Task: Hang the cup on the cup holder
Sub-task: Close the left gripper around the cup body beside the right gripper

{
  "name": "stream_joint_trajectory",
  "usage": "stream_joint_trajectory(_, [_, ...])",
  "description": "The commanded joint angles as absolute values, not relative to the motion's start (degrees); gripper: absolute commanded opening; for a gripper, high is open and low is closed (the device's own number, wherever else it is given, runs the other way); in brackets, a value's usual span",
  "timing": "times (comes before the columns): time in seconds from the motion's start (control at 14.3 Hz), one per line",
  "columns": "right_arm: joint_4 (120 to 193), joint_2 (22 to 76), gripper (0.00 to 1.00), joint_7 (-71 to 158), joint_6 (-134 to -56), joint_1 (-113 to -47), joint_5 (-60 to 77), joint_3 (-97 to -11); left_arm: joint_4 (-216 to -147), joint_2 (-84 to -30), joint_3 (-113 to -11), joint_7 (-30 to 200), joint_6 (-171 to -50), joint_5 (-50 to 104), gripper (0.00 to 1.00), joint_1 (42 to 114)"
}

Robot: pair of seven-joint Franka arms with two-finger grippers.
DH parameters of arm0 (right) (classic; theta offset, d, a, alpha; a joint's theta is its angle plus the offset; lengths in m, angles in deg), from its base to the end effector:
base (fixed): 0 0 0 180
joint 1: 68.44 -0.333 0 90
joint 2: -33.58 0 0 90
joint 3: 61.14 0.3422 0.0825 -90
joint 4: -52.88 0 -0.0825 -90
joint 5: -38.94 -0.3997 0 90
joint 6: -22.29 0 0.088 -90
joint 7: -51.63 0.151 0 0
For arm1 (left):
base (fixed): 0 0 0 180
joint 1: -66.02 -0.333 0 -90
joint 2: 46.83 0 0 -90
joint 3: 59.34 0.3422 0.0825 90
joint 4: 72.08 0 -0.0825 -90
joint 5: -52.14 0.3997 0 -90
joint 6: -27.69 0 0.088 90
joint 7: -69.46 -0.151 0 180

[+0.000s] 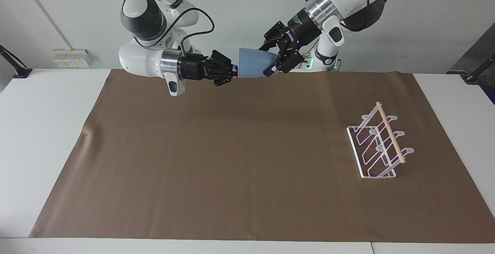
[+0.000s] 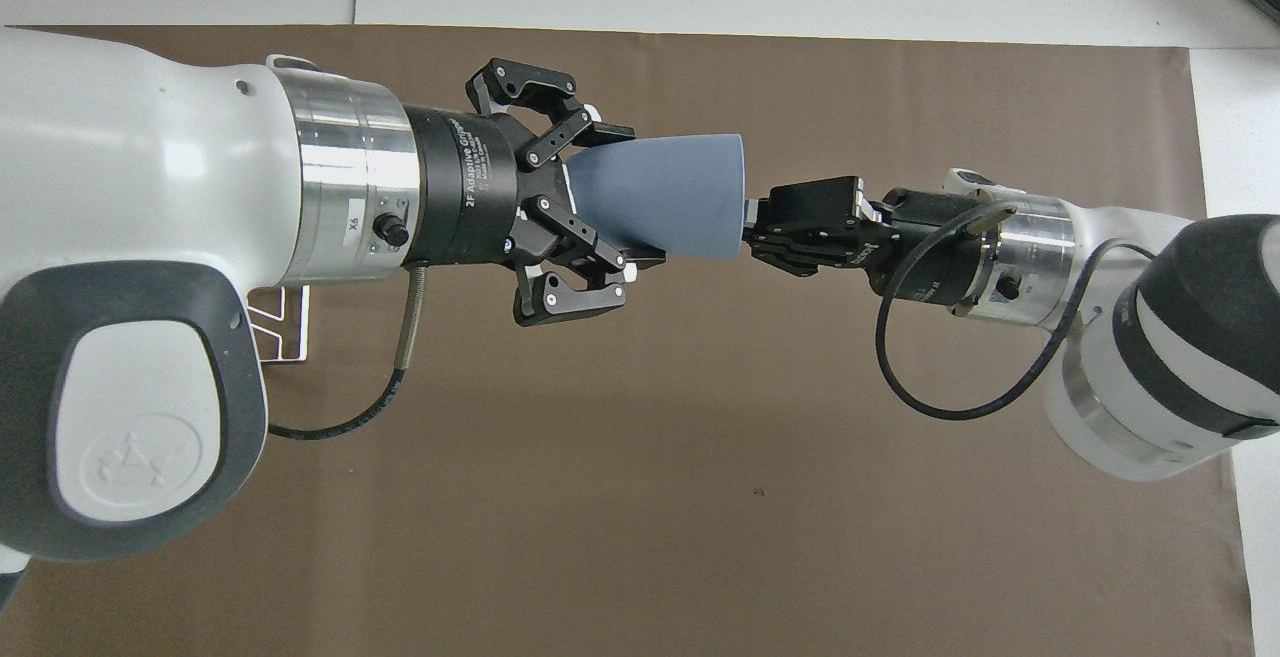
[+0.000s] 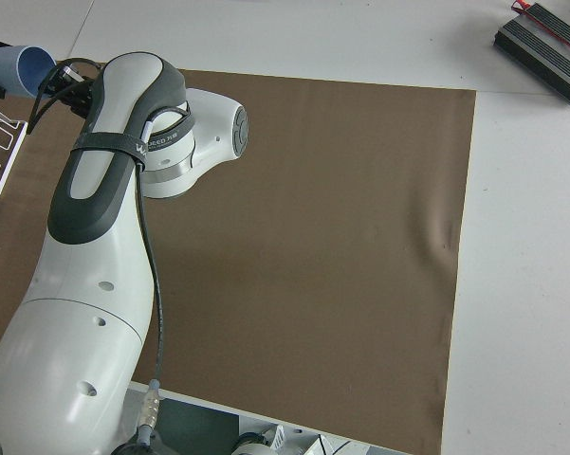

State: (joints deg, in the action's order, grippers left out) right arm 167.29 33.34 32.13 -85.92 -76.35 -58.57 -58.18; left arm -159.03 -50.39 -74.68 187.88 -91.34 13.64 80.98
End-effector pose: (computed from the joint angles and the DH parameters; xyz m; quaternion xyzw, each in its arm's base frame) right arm 0.5725 0.2270 0.5474 -0.7067 0.0898 -0.0186 0.7016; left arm 0.5387 -0.3722 0.6794 0.5957 0.6959 -0.2515 0.3123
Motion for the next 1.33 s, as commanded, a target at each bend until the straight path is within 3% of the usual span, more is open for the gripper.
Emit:
stream_joint_trajectory(0.0, [168.54, 31.91, 0.0, 30.71, -87.66, -76.35, -60.47, -57.8, -161.2, -49.03, -74.11, 189.87, -93.25, 15.31, 0.0, 82.28])
stream_joint_trajectory(0.07, [168.54, 31.91, 0.05, 30.8, -87.66, -76.35, -60.38, -57.8, -161.2, -49.03, -74.11, 189.87, -93.25, 15.66, 0.0, 82.28])
stream_joint_trajectory(0.14, [168.54, 31.91, 0.2, 30.8, -87.66, -76.35, -60.47, -57.8, -161.2, -49.03, -74.11, 189.87, -93.34, 15.67, 0.0, 82.36])
stream_joint_trajectory(0.28, [168.54, 31.91, 0.36, 30.8, -87.66, -76.35, -60.38, -57.8, -161.2, -49.03, -74.11, 189.79, -93.25, 15.67, 0.0, 82.28])
stream_joint_trajectory(1.26, [168.54, 31.99, 0.39, 30.8, -87.57, -76.0, -60.38, -57.8, -161.55, -48.94, -74.11, 189.52, -93.25, 15.67, 0.0, 82.28])
